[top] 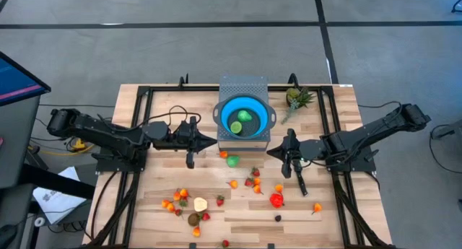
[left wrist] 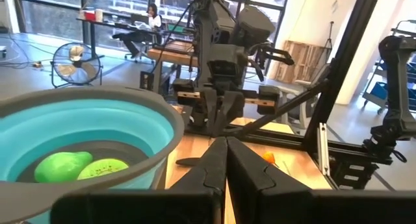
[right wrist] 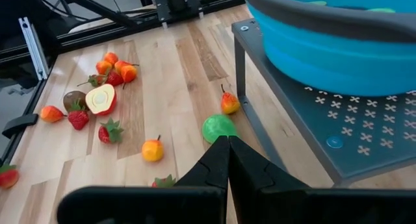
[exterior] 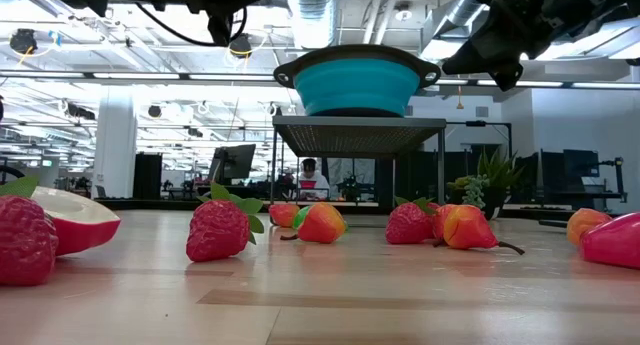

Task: Pick & Place Fruit
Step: Put the peach into the strainer bowl

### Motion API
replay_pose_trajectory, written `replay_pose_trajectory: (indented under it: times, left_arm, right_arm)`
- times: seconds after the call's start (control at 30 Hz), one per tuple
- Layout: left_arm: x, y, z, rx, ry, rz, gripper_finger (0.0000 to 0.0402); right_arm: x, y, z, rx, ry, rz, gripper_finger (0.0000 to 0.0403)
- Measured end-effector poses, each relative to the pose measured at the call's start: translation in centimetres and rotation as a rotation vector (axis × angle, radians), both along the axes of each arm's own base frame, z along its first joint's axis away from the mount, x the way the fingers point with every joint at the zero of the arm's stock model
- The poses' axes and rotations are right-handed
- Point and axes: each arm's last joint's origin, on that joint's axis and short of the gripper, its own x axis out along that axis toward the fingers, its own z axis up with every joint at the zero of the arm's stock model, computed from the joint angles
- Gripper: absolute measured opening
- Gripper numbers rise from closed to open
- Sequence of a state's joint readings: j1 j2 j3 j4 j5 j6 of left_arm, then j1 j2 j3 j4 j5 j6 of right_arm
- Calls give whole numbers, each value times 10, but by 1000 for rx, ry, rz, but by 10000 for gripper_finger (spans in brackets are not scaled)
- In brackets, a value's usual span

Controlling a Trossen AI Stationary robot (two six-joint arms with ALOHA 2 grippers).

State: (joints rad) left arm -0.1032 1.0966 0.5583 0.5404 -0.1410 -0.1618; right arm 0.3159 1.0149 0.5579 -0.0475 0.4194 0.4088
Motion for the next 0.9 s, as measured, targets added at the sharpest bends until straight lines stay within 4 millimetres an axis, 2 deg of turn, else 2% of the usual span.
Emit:
replay_pose_trajectory:
  times: [0.13, 0.3, 0.47, 0.9]
  left_arm:
    - [0, 0, 0, -10, 0, -1, 2]
    - [-1, -6, 0, -111, -3, -25, 2]
    - [-4, -28, 0, -118, 0, -92, 2]
    - [-27, -86, -1, -180, -4, 0, 2]
  right_arm:
    - [0, 0, 0, 1, -3, 0, 0]
    - [0, 0, 0, 1, -3, 0, 0]
    - [0, 0, 0, 1, -3, 0, 0]
    - [0, 1, 0, 4, -3, 4, 0]
